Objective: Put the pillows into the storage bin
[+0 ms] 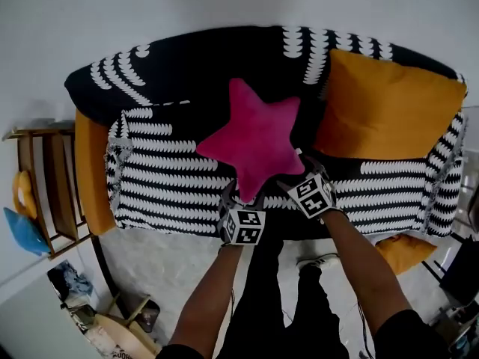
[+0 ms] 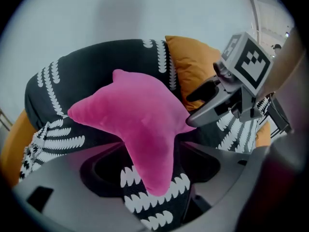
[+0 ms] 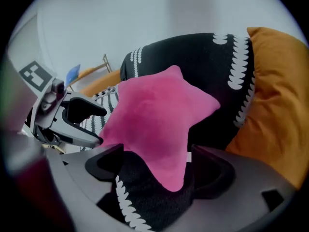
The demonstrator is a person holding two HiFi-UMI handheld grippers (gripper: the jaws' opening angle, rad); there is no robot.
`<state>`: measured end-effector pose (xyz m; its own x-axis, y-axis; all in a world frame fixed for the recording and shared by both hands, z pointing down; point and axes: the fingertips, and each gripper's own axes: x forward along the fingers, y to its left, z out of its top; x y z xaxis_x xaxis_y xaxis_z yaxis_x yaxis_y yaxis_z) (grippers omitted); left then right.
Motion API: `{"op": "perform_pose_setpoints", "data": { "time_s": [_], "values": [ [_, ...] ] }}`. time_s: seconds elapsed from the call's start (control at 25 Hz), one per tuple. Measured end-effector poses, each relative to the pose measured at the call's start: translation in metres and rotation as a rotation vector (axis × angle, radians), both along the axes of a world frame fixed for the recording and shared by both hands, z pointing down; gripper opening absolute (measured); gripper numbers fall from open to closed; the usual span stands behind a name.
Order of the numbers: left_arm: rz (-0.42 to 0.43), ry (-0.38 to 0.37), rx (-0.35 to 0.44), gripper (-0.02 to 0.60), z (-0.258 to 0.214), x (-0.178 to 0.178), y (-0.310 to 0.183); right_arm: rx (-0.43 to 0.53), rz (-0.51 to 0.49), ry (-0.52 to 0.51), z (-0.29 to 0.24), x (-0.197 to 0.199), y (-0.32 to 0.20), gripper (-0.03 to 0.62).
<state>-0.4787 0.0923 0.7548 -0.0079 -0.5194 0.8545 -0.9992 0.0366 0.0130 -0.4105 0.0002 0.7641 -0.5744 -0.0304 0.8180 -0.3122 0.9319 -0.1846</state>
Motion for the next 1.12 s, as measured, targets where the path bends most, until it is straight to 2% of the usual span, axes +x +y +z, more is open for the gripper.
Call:
{"op": "perform_pose_setpoints", "data": {
  "time_s": [0.08, 0.24, 0.36, 0.48, 0.6, 0.8, 1.12],
  "values": [
    [0.005, 0.010, -0.021, 0.341, 0.015, -0.006, -0.001, 0.001, -0.027, 0.005, 0.010, -0.010, -0.003, 0.449],
    [-0.028, 0.085, -0.049, 0.351, 0.038, -0.008, -0.004, 0.022, -0.086, 0.021, 0.029, -0.020, -0.010, 0.462],
    [-0.001, 0.085, -0.069, 0.351, 0.047, -0.007, -0.006, -0.013, -0.114, 0.029, 0.039, -0.023, -0.010, 0.488],
    [0.014, 0.081, -0.077, 0.350, 0.054, -0.013, -0.007, -0.042, -0.143, 0.034, 0.043, -0.030, -0.005, 0.443],
    [0.021, 0.087, -0.058, 0.302, 0.054, -0.014, -0.009, -0.046, -0.149, 0.039, 0.043, -0.032, -0.004, 0.386],
    [-0.002, 0.077, 0.008, 0.214, 0.030, -0.015, -0.013, -0.031, -0.134, 0.006, 0.018, -0.034, 0.001, 0.270],
    [0.058, 0.051, 0.084, 0.207, -0.039, 0.018, 0.010, -0.043, -0.076, -0.074, -0.047, 0.004, 0.028, 0.258]
  ]
}}
